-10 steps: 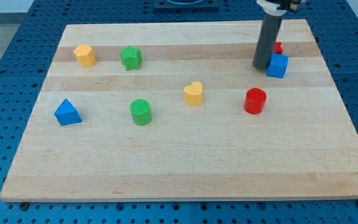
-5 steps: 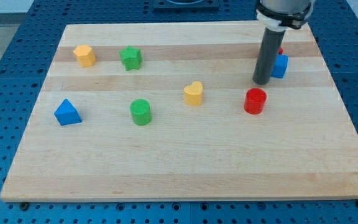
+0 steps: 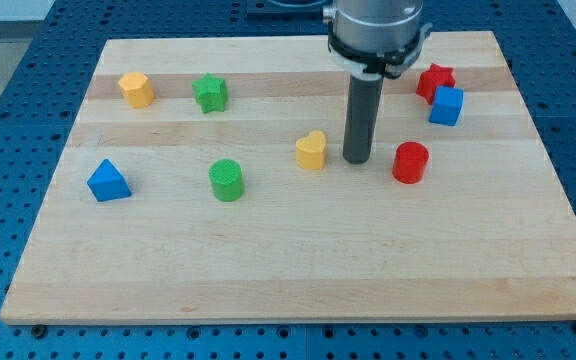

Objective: Make a diagonal line with the blue cube red star and red circle

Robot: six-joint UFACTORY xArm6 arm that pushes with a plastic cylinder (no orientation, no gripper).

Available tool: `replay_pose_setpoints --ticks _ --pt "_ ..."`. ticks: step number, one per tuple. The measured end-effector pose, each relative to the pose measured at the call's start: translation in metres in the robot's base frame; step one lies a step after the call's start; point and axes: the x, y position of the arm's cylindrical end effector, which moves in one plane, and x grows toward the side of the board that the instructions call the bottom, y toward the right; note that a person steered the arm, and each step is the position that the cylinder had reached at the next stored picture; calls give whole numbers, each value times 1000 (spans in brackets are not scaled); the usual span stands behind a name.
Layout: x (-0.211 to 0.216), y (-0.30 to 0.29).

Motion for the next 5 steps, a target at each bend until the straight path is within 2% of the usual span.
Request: replay_pose_setpoints --ticks 1,2,4,5 --pt "23 10" --pt "34 43" --pt "-17 147" --pt "-12 157"
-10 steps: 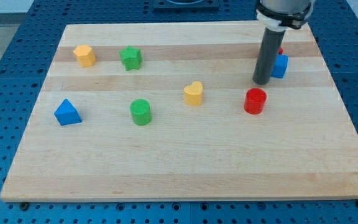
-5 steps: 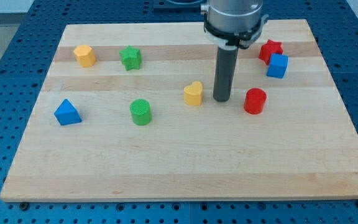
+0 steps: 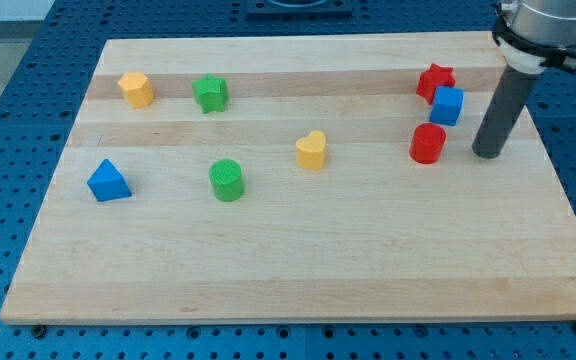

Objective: Make a diagonal line with the blue cube red star and red circle

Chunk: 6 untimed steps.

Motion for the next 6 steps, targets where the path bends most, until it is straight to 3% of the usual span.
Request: replay_pose_setpoints --ticks 2,3,6 --pt "41 -88" --pt "28 -114" --pt "-9 -40"
